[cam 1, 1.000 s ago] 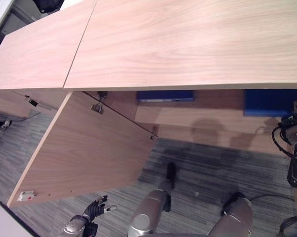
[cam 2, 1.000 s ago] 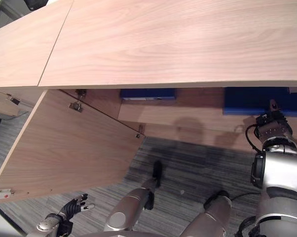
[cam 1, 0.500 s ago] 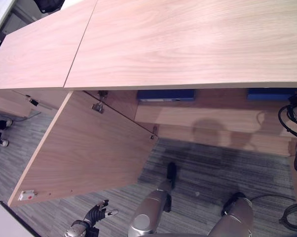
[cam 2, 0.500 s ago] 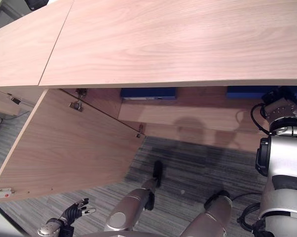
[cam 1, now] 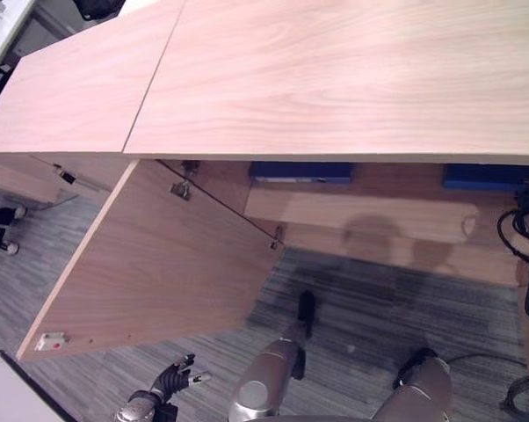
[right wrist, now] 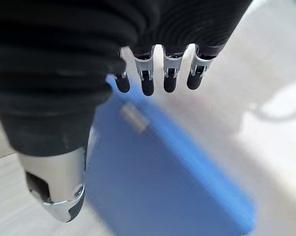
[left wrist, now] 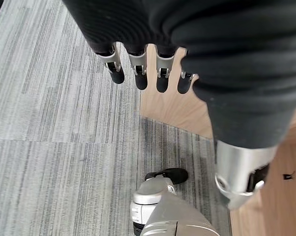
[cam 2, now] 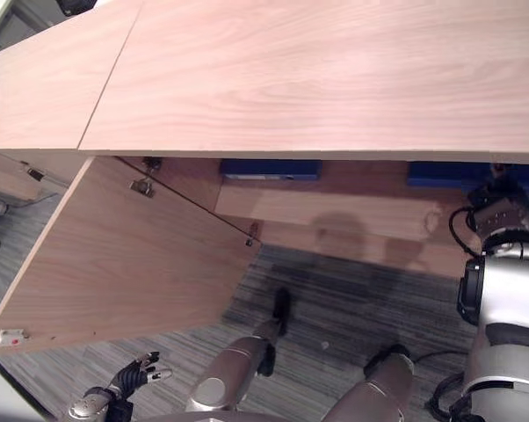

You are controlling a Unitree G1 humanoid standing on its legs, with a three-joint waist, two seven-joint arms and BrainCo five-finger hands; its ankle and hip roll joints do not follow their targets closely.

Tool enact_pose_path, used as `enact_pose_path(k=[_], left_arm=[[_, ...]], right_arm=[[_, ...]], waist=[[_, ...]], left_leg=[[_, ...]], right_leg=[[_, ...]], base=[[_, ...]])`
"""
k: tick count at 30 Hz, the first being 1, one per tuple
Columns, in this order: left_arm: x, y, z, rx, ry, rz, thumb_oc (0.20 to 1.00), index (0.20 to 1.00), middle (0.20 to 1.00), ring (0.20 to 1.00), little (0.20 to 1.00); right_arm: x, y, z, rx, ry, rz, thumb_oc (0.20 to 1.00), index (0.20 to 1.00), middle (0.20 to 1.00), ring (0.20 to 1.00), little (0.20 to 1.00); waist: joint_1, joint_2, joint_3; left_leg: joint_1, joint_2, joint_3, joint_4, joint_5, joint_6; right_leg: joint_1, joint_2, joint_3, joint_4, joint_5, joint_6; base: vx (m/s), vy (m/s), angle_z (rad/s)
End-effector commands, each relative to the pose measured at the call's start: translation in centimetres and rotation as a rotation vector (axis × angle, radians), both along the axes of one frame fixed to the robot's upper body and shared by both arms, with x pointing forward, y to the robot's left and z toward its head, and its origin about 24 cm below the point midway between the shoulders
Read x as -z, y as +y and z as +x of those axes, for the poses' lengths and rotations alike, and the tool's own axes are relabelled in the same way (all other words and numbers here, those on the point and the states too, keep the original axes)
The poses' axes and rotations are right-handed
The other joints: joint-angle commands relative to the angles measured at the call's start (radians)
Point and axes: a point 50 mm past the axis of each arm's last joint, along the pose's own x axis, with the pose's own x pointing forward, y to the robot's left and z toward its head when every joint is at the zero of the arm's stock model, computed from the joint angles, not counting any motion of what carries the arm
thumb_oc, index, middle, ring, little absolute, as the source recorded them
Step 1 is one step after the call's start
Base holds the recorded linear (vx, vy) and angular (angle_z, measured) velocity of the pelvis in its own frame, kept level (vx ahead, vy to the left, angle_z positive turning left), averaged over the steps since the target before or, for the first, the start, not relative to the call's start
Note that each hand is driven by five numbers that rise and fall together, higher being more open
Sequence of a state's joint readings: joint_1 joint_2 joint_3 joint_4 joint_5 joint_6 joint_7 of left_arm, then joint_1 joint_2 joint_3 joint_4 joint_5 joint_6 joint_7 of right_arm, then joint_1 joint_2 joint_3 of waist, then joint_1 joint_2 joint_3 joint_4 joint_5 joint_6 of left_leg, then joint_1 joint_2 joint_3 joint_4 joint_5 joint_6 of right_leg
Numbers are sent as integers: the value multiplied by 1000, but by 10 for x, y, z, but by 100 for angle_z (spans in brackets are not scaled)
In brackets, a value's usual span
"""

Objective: Put the empty folder in the office cabinet

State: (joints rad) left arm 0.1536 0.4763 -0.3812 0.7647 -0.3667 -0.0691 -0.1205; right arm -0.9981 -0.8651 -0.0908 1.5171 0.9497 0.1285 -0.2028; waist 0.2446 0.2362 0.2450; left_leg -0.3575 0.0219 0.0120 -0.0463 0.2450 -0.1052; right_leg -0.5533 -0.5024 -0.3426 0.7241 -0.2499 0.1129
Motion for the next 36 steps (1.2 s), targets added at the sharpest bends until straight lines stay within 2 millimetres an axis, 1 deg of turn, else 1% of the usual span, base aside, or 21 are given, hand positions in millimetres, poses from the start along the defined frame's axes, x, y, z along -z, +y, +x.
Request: enact_pose_path(k=[1,2,3,5,7,8,9,11,12,18,22,23,25,26,27,28,29,31,33,35,36], left_arm=[[-2,15,7,-30,1,54,1000,1000,1000,1000,1000],[-1,14,7,-32,1,51,1000,1000,1000,1000,1000],[-1,13,7,-30,3,48,1000,1000,1000,1000,1000],[-1,13,7,-34,3,43,1000,1000,1000,1000,1000],[0,13,7,-40,6,40,1000,1000,1000,1000,1000],[1,11,6,-56,7,26,1000,1000,1000,1000,1000],[1,11,5,-55,8,27,1000,1000,1000,1000,1000],[4,12,0,-84,25,16,1000,1000,1000,1000,1000],[4,12,0,-84,26,17,1000,1000,1000,1000,1000],[11,18,-16,-151,80,18,1000,1000,1000,1000,1000],[12,21,-23,-181,93,20,1000,1000,1000,1000,1000],[12,23,-26,-205,92,15,1000,1000,1000,1000,1000],[13,21,-30,-247,83,-9,1000,1000,1000,1000,1000],[13,22,-31,-248,85,-6,1000,1000,1000,1000,1000],[13,22,-34,-271,78,-15,1000,1000,1000,1000,1000],[14,21,-37,-296,77,-26,1000,1000,1000,1000,1000],[17,20,-46,-339,87,-35,1000,1000,1000,1000,1000],[19,21,-49,-356,94,-17,1000,1000,1000,1000,1000],[20,19,-49,-368,87,-9,1000,1000,1000,1000,1000],[21,17,-49,-379,80,1,1000,1000,1000,1000,1000],[22,14,-47,-376,79,-3,1000,1000,1000,1000,1000]], right_arm=[[-18,-16,-8,35,-59,-54,1000,1000,1000,1000,1000],[-10,-16,-11,44,-50,-32,1000,1000,1000,1000,1000],[4,-14,-15,51,-32,-5,1000,1000,1000,1000,1000],[19,-14,-21,63,-21,23,1000,1000,1000,1000,1000],[26,-14,-24,70,-20,35,1000,1000,1000,1000,1000],[39,-12,-28,60,-16,47,1000,1000,1000,1000,1000],[40,-12,-29,60,-15,48,1000,1000,1000,1000,1000],[54,-10,-36,57,-16,64,1000,1000,1000,1000,1000],[55,-10,-36,58,-16,65,1000,1000,1000,1000,1000],[79,-6,-48,52,-13,87,1000,1000,1000,1000,1000],[90,1,-50,23,-23,78,1000,1000,1000,1000,1000],[98,11,-47,-27,-19,42,1000,1000,1000,1000,1000],[107,26,-46,-110,-20,-30,1000,1000,1000,1000,1000],[109,28,-46,-110,-17,-28,1000,1000,1000,1000,1000],[112,38,-47,-162,-36,-72,1000,1000,1000,1000,1000],[114,46,-50,-211,-55,-123,1000,1000,1000,1000,1000],[122,57,-66,-297,-43,-212,1000,1000,1000,1000,1000],[126,70,-74,-424,18,-332,1000,1000,1000,1000,1000],[133,79,-83,-552,129,-457,1000,1000,1000,1000,1000],[134,90,-86,-709,219,-593,1000,1000,1000,1000,1000],[139,94,-88,-784,279,-640,1000,1000,1000,1000,1000]], waist=[[28,-9,12],[27,-9,12],[26,-8,11],[24,-8,8],[23,-8,8],[18,-10,7],[18,-10,7],[11,-14,2],[11,-14,2],[-3,-21,-13],[-18,-26,-16],[-30,-32,-17],[-47,-40,-17],[-48,-40,-18],[-60,-46,-18],[-72,-50,-18],[-88,-63,-28],[-104,-78,-40],[-118,-92,-54],[-129,-105,-69],[-133,-111,-75]], left_leg=[[109,35,-145,22,-231,-43],[110,35,-146,21,-231,-44],[115,34,-148,20,-231,-44],[122,34,-149,17,-231,-44],[127,35,-151,15,-229,-45],[137,37,-153,8,-226,-47],[139,38,-153,7,-226,-47],[153,43,-153,-2,-218,-51],[154,43,-154,-3,-218,-51],[199,58,-151,-23,-208,-61],[220,66,-151,-25,-205,-65],[237,74,-150,-26,-204,-67],[253,81,-145,-26,-202,-71],[255,82,-146,-26,-203,-71],[263,87,-143,-26,-203,-73],[268,93,-138,-26,-202,-74],[282,103,-134,-26,-198,-80],[297,111,-126,-29,-191,-87],[311,120,-117,-33,-185,-93],[321,128,-108,-38,-176,-96],[328,131,-102,-39,-174,-98]], right_leg=[[92,19,62,-127,72,126],[97,19,61,-131,73,126],[107,19,57,-136,75,127],[123,19,50,-145,78,128],[134,21,45,-151,80,129],[151,25,42,-165,83,129],[153,25,40,-167,83,129],[179,28,29,-183,90,130],[182,29,27,-185,91,130],[252,44,3,-240,109,130],[281,56,-2,-253,113,130],[303,64,-7,-265,116,128],[324,72,-7,-284,121,126],[328,73,-9,-287,122,126],[337,80,-7,-298,125,125],[345,84,-7,-306,127,123],[372,98,-17,-335,132,119],[400,114,-25,-374,144,114],[432,130,-37,-419,161,109],[458,148,-40,-469,182,104],[470,156,-41,-489,189,103]], base=[[0,0,0],[0,0,0],[0,0,0],[-3,17,0],[0,0,0],[-4,22,3],[3,15,6],[6,19,9],[25,26,5],[21,10,-2],[18,1,-1],[44,-7,-3],[31,-9,-6],[24,-21,-8],[19,-26,-10],[39,-67,-14],[46,-80,-21],[34,-87,-14],[10,-80,-17],[1,-67,-23],[5,-60,-11]])
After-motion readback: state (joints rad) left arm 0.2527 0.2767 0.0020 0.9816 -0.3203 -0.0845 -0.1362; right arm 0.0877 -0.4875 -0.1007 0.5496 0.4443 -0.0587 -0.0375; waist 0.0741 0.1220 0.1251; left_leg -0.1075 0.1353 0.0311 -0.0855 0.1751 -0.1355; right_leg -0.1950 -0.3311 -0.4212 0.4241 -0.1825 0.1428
